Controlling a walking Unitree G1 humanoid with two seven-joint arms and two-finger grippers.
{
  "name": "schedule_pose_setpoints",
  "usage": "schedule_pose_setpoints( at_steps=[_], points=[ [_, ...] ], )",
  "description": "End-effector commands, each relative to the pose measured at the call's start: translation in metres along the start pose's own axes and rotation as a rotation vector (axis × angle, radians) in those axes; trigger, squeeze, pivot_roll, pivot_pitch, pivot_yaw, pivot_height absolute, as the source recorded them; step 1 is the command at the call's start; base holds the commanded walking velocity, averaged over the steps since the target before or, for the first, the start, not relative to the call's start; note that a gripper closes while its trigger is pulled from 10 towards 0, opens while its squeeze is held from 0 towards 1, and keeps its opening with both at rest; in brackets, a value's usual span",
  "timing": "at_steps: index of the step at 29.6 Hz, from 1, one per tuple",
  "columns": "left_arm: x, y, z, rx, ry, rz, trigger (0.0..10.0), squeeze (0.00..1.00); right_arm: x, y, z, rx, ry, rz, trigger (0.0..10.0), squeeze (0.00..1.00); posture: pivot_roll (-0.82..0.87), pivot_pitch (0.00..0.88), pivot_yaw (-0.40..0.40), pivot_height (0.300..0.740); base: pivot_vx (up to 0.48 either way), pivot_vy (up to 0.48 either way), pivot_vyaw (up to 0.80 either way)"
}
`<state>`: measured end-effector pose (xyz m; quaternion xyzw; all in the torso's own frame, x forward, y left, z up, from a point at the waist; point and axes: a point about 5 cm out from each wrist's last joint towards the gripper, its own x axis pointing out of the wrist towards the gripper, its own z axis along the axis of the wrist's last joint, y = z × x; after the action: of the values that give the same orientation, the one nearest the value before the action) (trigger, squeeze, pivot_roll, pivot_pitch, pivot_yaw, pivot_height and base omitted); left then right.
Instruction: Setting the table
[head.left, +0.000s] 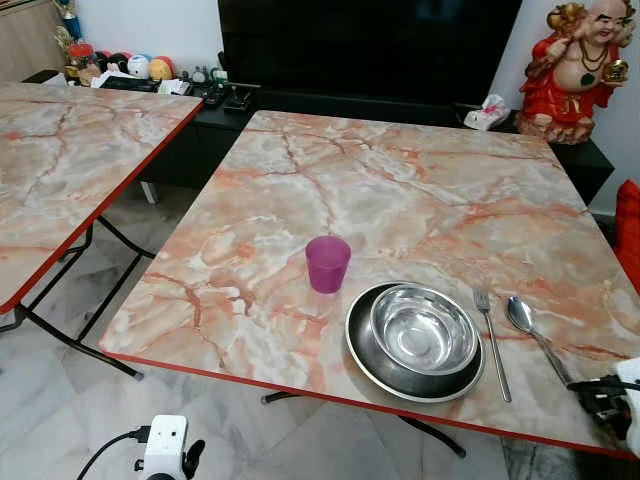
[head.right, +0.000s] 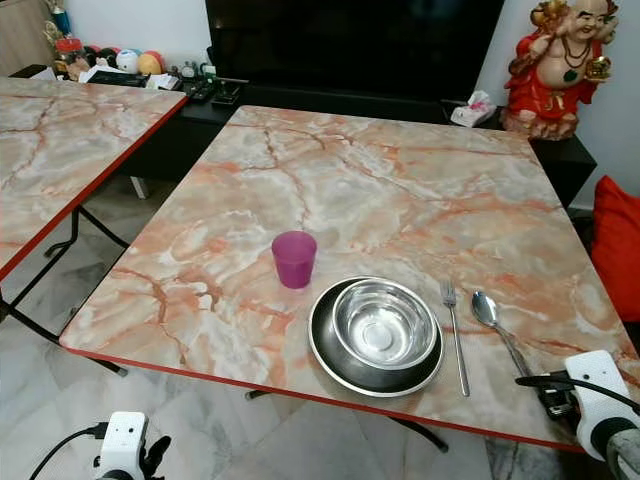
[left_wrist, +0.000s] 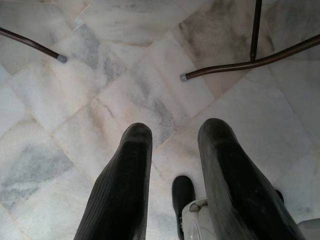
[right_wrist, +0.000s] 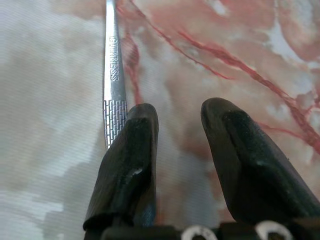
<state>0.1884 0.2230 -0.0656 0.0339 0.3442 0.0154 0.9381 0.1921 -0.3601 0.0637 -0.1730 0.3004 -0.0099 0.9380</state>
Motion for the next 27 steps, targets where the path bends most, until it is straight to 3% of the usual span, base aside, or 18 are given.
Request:
schedule_pose_setpoints(
  at_steps=[1,27],
  points=[
    [0.0,-0.001,0.002,0.0,-0.012,0.0,10.0,0.0,0.001,0.008,0.002,-0.02,0.0,0.053,10.0,0.0,0.06,0.0,-0.033,0.74,0.0,0.0,0.0],
    [-0.002,0.001,-0.007,-0.004,0.04,0.009,10.0,0.0,0.007,0.027,0.013,-0.003,-0.032,0.118,10.0,0.0,0.06,0.0,-0.035,0.74,0.0,0.0,0.0]
  ],
)
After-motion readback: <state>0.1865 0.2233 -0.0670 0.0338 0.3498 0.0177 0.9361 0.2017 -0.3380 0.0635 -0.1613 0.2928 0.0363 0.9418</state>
